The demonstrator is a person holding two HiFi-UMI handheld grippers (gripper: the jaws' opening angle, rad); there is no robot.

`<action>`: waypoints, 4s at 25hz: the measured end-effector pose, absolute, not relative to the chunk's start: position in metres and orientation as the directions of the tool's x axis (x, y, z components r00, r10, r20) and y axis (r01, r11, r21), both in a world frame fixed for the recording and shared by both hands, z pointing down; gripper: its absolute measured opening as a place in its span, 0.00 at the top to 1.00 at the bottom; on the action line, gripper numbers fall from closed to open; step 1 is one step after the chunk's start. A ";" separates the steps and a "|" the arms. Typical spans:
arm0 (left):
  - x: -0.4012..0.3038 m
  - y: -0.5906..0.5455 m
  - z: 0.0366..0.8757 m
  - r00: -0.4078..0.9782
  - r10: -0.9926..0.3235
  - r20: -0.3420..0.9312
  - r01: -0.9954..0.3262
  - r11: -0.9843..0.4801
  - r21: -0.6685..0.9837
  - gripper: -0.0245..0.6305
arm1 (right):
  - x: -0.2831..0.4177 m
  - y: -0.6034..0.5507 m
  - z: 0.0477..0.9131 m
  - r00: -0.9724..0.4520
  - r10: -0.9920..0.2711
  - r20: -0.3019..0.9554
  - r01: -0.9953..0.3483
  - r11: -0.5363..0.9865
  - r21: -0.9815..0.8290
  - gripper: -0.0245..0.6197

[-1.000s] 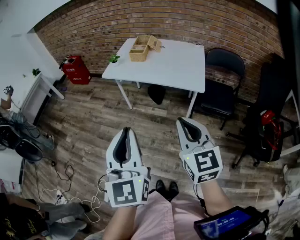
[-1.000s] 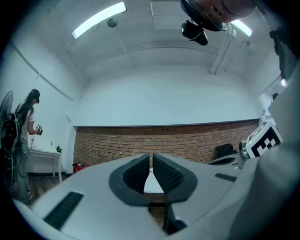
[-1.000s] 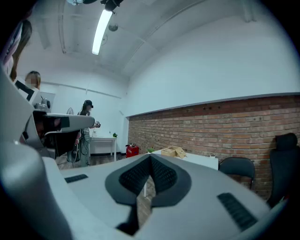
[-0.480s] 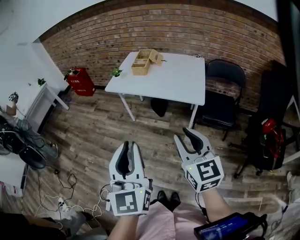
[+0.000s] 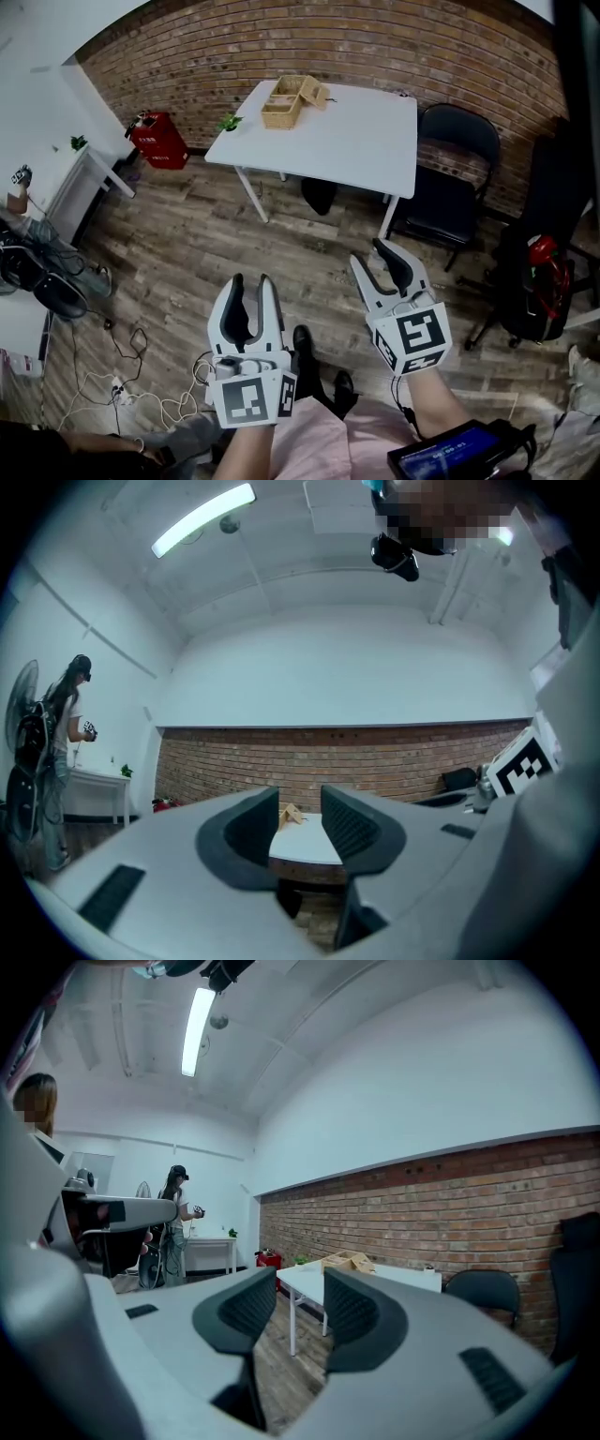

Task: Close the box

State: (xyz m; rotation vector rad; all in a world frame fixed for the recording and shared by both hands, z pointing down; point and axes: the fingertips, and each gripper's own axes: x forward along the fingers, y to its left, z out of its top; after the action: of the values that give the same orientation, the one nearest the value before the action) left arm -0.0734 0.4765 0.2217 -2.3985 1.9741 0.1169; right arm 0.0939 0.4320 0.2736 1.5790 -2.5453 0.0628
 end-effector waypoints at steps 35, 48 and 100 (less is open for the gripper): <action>-0.216 0.172 0.224 0.238 -0.967 -0.091 -0.968 -0.244 0.060 0.76 | -0.024 0.133 0.274 -0.329 -0.928 0.174 -0.932 0.348 0.096 0.76; -0.174 0.099 0.266 0.322 -0.947 0.015 -0.946 -0.321 0.041 0.76 | 0.018 0.074 0.319 -0.263 -0.936 0.235 -0.960 0.278 0.035 0.77; -0.096 -0.253 0.314 0.585 -0.804 0.103 -0.811 -0.578 0.091 0.76 | 0.095 -0.232 0.436 -0.013 -0.884 0.468 -0.999 0.035 0.039 0.76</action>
State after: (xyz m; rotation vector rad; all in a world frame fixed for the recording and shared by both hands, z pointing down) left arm -0.0959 -0.2534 0.3139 -2.9094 1.4897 -0.0820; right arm 0.0952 -0.2319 0.4365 1.9071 -1.9564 0.4333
